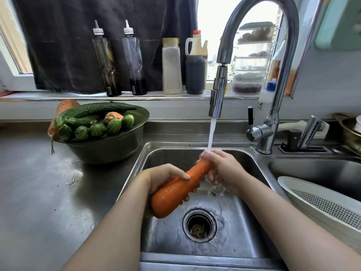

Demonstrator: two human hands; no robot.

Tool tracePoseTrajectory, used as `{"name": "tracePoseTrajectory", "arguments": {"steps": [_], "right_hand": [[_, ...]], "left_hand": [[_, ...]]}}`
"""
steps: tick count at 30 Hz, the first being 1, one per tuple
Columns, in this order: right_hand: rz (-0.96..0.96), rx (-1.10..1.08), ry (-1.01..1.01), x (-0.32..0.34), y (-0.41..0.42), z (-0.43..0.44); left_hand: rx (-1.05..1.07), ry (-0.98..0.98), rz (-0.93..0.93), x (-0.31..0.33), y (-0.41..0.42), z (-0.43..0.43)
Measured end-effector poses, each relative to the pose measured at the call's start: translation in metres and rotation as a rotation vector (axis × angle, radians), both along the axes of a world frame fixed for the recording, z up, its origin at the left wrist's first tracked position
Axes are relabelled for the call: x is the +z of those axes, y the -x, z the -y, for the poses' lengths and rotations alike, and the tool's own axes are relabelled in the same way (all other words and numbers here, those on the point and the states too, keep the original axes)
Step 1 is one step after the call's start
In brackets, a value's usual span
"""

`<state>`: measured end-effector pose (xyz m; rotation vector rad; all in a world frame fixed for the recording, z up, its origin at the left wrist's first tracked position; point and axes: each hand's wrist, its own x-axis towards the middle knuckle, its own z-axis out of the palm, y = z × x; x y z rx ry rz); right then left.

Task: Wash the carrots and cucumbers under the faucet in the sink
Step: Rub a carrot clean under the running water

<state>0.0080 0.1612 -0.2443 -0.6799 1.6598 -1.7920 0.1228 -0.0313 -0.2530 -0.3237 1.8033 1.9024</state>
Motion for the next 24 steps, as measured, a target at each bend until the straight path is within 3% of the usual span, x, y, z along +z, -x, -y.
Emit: {"name": "tracePoseTrajectory", "arguments": {"steps": [6,12,16,20,24], "right_hand": [[0.182,0.092,0.103,0.005,0.003,-0.004],[0.077,0.017,0.019,0.005,0.002,-0.003],[0.130,-0.043,0.040,0.004,0.009,0.000],[0.268,0.081,0.151,0.006,0.009,-0.006],[0.239,0.092,0.123,0.006,0.005,-0.008]], "left_hand": [[0.060,0.162,-0.134,-0.003,0.002,0.000],[0.133,0.321,-0.240,0.000,0.002,-0.006],[0.141,0.213,-0.244,0.004,0.002,-0.012],[0.136,0.030,-0.133,0.005,0.002,-0.015],[0.134,-0.040,-0.082,0.008,0.000,-0.017]]}}
